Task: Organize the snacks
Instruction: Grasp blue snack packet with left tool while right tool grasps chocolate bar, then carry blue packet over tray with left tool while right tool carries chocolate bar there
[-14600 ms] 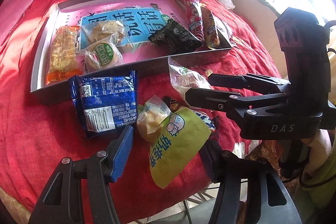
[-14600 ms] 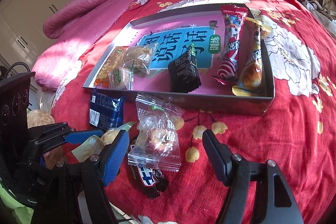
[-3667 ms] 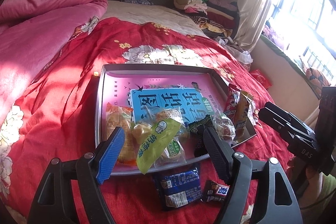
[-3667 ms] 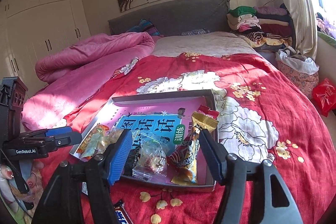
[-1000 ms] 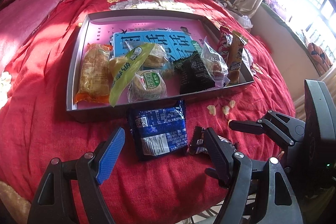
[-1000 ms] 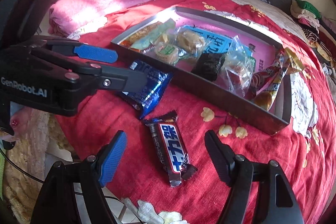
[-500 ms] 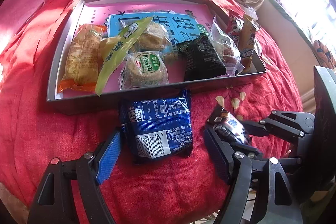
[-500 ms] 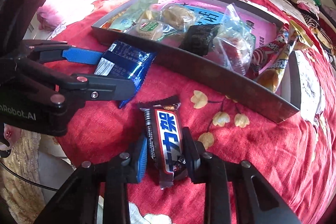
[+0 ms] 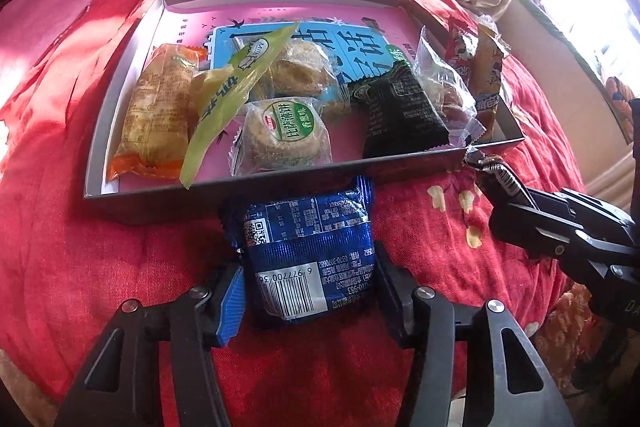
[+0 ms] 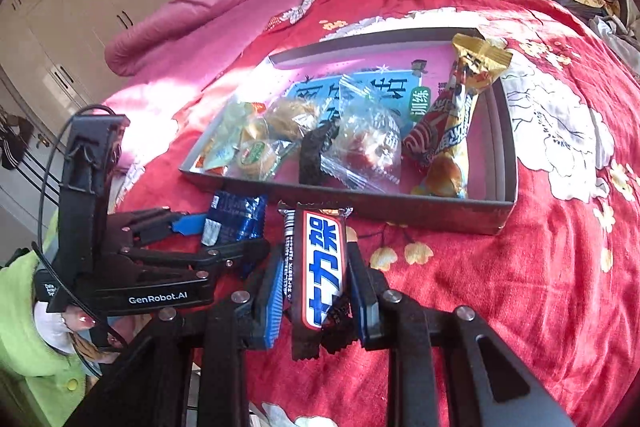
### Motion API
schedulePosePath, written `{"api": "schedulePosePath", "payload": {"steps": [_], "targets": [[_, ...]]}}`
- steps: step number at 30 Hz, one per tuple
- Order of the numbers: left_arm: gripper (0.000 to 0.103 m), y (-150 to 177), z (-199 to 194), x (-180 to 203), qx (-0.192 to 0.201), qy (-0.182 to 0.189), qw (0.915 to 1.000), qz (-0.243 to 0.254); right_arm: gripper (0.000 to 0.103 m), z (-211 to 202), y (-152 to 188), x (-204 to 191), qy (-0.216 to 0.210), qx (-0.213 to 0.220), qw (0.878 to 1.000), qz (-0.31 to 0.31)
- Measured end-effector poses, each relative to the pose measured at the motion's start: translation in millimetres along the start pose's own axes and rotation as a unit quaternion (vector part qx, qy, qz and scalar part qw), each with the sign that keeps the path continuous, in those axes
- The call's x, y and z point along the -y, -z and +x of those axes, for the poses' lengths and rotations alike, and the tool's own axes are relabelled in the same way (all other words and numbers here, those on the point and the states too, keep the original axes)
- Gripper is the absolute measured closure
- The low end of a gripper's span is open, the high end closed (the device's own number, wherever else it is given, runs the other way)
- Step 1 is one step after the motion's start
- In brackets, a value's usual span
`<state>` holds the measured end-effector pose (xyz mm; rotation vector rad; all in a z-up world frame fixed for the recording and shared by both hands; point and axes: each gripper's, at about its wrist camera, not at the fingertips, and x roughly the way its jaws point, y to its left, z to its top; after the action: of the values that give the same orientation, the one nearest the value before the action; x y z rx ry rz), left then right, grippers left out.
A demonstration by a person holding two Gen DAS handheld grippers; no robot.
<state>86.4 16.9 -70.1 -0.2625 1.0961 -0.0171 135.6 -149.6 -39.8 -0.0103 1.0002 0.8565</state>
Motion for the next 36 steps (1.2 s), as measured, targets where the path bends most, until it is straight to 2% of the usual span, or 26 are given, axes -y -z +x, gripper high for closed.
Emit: {"api": "schedulePosePath", "payload": {"steps": [4, 8, 13, 18, 26, 36], "targets": [[0.046, -0.6, -19.7, -2.8, 0.022, 0.036, 0.999, -0.011, 0.075, -9.0, -4.1, -5.1, -0.012, 0.028, 1.0, -0.004], [0.046, -4.5, -44.0, -1.8, 0.066, 0.06, 0.9959, -0.01, 0.075, -20.0, -9.9, -6.1, -0.018, 0.059, 0.998, -0.006], [0.046, -11.1, -65.7, -11.0, 0.114, 0.045, 0.9923, -0.018, 0.075, -35.4, -14.2, -1.4, -0.021, 0.1, 0.995, 0.003], [0.046, -19.0, -80.1, -29.4, 0.147, -0.006, 0.9888, -0.023, 0.075, -43.2, -18.6, 6.4, -0.017, 0.121, 0.992, 0.018], [0.046, -28.7, -79.6, -55.6, 0.151, -0.035, 0.987, -0.041, 0.074, -42.2, -25.0, 9.7, -0.006, 0.132, 0.991, 0.022], [0.046, -34.3, -69.0, -64.6, 0.14, -0.037, 0.988, -0.052, 0.074, -27.1, -37.4, -9.9, -0.008, 0.131, 0.991, 0.002]]}}
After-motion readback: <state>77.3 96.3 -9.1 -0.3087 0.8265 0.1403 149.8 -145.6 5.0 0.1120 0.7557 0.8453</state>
